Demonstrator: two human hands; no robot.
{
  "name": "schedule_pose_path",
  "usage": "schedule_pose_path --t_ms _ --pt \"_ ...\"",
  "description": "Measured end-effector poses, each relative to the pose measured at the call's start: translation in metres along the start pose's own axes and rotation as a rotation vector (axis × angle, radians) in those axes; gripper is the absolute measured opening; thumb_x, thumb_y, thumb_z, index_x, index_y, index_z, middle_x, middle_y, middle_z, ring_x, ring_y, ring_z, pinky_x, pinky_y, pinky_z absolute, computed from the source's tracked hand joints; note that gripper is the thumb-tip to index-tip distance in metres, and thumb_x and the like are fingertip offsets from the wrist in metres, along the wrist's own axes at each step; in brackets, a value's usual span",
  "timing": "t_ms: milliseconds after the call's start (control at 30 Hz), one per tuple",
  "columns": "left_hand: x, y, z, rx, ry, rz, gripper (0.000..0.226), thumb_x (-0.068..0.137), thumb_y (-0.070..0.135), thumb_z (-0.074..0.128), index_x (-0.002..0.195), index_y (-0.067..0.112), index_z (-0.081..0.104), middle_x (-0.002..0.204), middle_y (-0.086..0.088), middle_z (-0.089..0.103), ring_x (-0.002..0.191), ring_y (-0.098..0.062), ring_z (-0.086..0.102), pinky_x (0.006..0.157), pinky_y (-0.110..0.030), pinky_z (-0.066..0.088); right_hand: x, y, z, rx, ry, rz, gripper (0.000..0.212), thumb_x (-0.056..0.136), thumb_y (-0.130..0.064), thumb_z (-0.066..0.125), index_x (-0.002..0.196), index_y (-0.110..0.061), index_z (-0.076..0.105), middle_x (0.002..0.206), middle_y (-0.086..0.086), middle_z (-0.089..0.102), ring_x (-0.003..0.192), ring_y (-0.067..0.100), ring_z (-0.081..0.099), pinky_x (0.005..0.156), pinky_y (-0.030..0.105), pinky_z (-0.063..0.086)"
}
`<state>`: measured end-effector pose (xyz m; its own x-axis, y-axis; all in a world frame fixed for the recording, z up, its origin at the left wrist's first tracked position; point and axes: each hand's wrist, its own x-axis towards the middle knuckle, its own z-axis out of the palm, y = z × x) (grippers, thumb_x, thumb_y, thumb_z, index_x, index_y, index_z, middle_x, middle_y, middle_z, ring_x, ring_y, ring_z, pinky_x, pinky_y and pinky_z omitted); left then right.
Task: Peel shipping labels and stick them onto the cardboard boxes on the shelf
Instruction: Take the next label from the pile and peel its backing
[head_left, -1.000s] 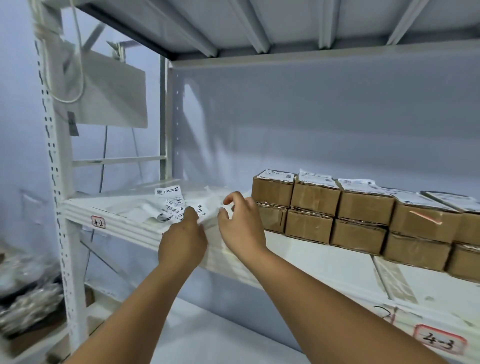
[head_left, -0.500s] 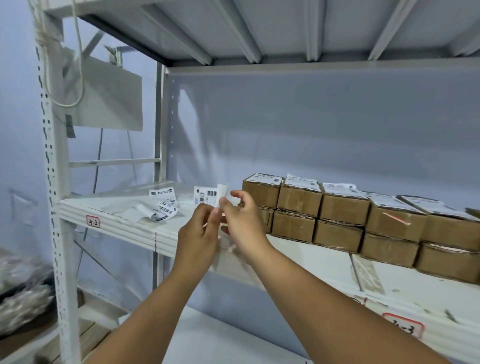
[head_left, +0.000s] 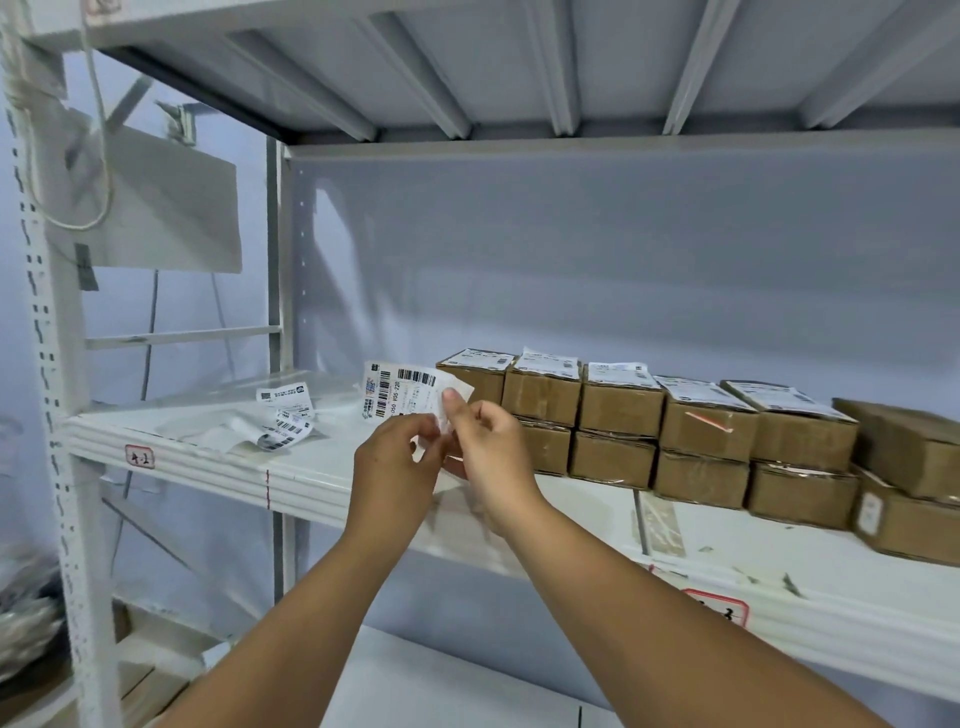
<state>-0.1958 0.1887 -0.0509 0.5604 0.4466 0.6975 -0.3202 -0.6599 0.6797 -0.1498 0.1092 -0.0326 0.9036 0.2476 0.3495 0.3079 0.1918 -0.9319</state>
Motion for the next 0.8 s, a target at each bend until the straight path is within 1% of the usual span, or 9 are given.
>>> schedule_pose_path --t_ms 67,133,200,267,367,433,600,700,800 --pt "0.000 0.003 0.002 -0.040 -0.014 -0.038 0.008 0.083 0.012 0.069 0.076 0.014 0.065 0.086 0.006 0.062 0.081 0.000 0.055 0.069 -0.005 0.036 -0.001 0.000 -0.006 -0.025 0.017 -0.020 0.033 0.095 -0.024 0.055 0.064 -0.014 0.046 0.063 0.008 0.051 0.080 0.043 0.065 0.070 0.038 0.053" --pt "0.001 0.005 0.004 -0.124 -0.064 -0.129 0.008 0.081 0.017 0.071 0.078 0.014 0.064 0.085 0.004 0.065 0.084 -0.001 0.058 0.070 -0.005 0.036 -0.001 -0.001 -0.012 -0.058 0.020 -0.035 0.034 0.096 -0.016 0.050 0.063 -0.014 0.045 0.063 0.008 0.050 0.073 0.037 0.061 0.070 0.036 0.050" --pt "0.002 0.007 0.005 -0.303 -0.137 -0.231 0.015 0.082 0.022 0.070 0.085 0.009 0.065 0.082 0.000 0.066 0.080 -0.011 0.060 0.075 -0.018 0.042 -0.004 -0.004 -0.018 -0.093 -0.016 -0.048 0.034 0.097 -0.016 0.049 0.064 -0.016 0.047 0.066 0.004 0.054 0.075 0.024 0.058 0.073 0.036 0.051" --pt "0.001 0.012 0.005 -0.467 -0.149 -0.309 0.016 0.086 0.021 0.066 0.082 0.006 0.065 0.075 -0.002 0.063 0.072 -0.015 0.057 0.075 -0.029 0.043 -0.007 -0.007 -0.022 -0.116 -0.078 -0.046 0.030 0.099 -0.016 0.047 0.068 -0.016 0.052 0.070 0.000 0.059 0.076 0.020 0.058 0.077 0.034 0.051" --pt "0.002 0.019 0.006 -0.567 -0.049 -0.416 0.017 0.089 0.012 0.061 0.072 0.013 0.063 0.071 -0.001 0.061 0.069 -0.016 0.055 0.070 -0.027 0.043 -0.013 -0.011 -0.026 -0.176 -0.161 -0.034 0.024 0.100 -0.018 0.045 0.079 -0.017 0.055 0.081 0.000 0.061 0.081 0.017 0.058 0.083 0.035 0.050" --pt "0.005 0.019 0.006 -0.520 0.043 -0.463 0.020 0.090 0.009 0.059 0.071 0.014 0.058 0.068 0.000 0.056 0.064 -0.015 0.049 0.061 -0.023 0.038 -0.013 -0.010 -0.029 -0.258 -0.144 -0.038 0.023 0.100 -0.019 0.043 0.079 -0.018 0.053 0.080 0.000 0.057 0.078 0.015 0.054 0.078 0.032 0.046" --pt "0.021 0.007 -0.012 -0.620 0.271 -0.588 0.017 0.091 0.018 0.059 0.074 0.019 0.057 0.071 0.001 0.054 0.063 -0.015 0.046 0.059 -0.026 0.038 -0.009 -0.008 -0.042 -0.320 0.052 -0.008 0.030 0.099 -0.018 0.043 0.069 -0.015 0.045 0.062 0.001 0.052 0.063 0.020 0.050 0.060 0.028 0.036" --pt "0.030 -0.002 -0.029 -0.691 0.379 -0.610 0.010 0.091 0.020 0.060 0.082 0.017 0.058 0.073 0.004 0.055 0.065 -0.012 0.047 0.062 -0.023 0.040 -0.006 -0.005 -0.049 -0.309 0.117 -0.022 0.025 0.099 -0.017 0.043 0.076 -0.013 0.052 0.066 0.002 0.054 0.062 0.017 0.049 0.062 0.028 0.040" --pt "0.036 -0.009 -0.042 -0.760 0.485 -0.627 0.009 0.091 0.021 0.061 0.096 0.014 0.058 0.074 0.003 0.054 0.059 -0.012 0.046 0.055 -0.021 0.040 -0.001 -0.001 -0.050 -0.305 0.249 -0.077 0.025 0.099 -0.020 0.041 0.078 -0.018 0.053 0.072 -0.001 0.057 0.070 0.020 0.053 0.067 0.033 0.043"
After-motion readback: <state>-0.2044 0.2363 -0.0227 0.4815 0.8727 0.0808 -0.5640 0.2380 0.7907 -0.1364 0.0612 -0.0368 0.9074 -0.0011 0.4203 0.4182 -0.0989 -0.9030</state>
